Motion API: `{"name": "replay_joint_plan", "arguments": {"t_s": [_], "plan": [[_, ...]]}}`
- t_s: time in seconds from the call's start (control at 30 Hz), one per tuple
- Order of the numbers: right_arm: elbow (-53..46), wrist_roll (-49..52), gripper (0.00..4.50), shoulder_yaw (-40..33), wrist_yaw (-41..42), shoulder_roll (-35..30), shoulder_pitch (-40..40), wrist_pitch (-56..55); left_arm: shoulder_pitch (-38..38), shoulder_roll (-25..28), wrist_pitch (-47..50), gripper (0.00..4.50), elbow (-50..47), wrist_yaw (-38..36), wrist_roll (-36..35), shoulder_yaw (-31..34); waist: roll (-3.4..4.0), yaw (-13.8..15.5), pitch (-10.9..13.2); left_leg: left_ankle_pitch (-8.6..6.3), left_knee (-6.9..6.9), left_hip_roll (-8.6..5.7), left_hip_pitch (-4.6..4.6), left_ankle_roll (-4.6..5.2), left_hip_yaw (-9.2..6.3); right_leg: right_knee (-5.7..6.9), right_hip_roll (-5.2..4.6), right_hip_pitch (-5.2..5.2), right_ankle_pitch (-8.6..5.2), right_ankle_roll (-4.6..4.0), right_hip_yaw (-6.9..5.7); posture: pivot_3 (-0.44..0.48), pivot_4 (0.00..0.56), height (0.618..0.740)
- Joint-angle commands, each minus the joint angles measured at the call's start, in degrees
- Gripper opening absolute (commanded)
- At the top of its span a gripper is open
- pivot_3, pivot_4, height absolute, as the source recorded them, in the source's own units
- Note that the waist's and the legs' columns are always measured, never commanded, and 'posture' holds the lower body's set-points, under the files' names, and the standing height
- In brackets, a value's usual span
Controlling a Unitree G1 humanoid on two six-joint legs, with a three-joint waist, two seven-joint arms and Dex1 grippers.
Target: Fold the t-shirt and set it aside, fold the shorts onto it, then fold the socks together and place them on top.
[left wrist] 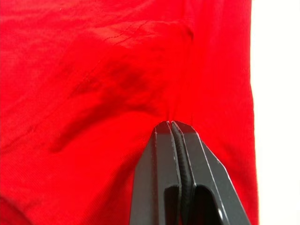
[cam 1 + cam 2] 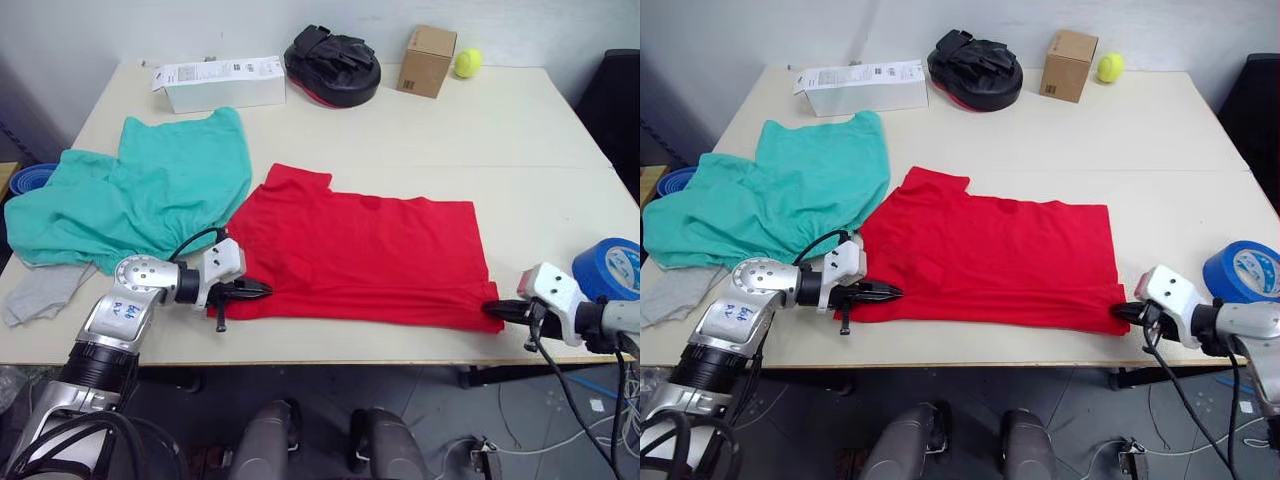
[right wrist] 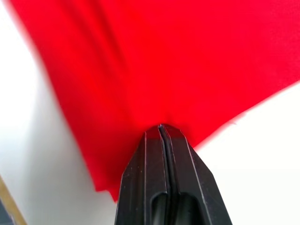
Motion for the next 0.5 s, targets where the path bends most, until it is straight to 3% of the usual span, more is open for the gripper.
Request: {"name": "replay_joint_plan", "arguments": {"t_s": [0.03, 0.17, 0.27, 0.37, 0.5], "plan": [[-8.2, 6.3, 0.00, -3.7, 1.1, 0.3, -2.1, 3.4, 1.9, 1.5, 3.3, 0.04, -5.0, -0.5, -2.7, 2.6, 0.10, -0.2, 0.1, 0.00, -0.02, 0.01, -0.02, 0.00, 0.01, 0.02, 0.00, -0.05, 0.00, 0.00, -0.01, 0.000, 0.150, 0.740], [-15.3, 1.9, 0.00, -3.1, 3.6, -2.4, 2.3, -3.0, 3.0, 4.0, 7.4, 0.04, -12.3, -0.6, -6.3, 6.7, 0.10, 0.3, 0.1, -0.02, -0.08, 0.05, -0.11, -0.07, -0.07, 0.08, 0.04, -0.16, 0.00, 0.00, -0.15, 0.000, 0.150, 0.740], [-16.7, -0.8, 0.00, -3.2, 6.4, -4.4, 6.2, -8.3, 4.6, 6.9, 8.5, 0.63, -16.9, -1.7, -7.9, 8.9, 0.10, 1.0, 0.1, -0.14, -0.05, 0.04, -0.14, -0.02, -0.05, 0.02, 0.04, -0.13, 0.01, 0.03, -0.18, 0.000, 0.150, 0.740], [-14.9, -4.1, 0.56, -3.1, 7.8, -5.4, 8.9, -15.1, 8.1, 10.5, 5.8, 1.55, -20.5, -4.0, -7.2, 10.0, 0.10, 1.2, 0.1, -0.21, -0.02, 0.03, -0.12, 0.06, 0.07, -0.09, 0.03, -0.06, 0.05, 0.10, -0.14, 0.000, 0.150, 0.740], [-10.5, -7.5, 1.95, -2.3, 7.3, -4.9, 9.0, -21.2, 13.0, 13.3, -0.3, 2.89, -22.0, -5.2, -3.5, 9.1, 0.11, 1.2, 0.1, -0.19, -0.01, 0.04, -0.11, 0.00, 0.25, -0.26, 0.02, -0.06, 0.03, 0.07, -0.07, 0.000, 0.150, 0.740]]}}
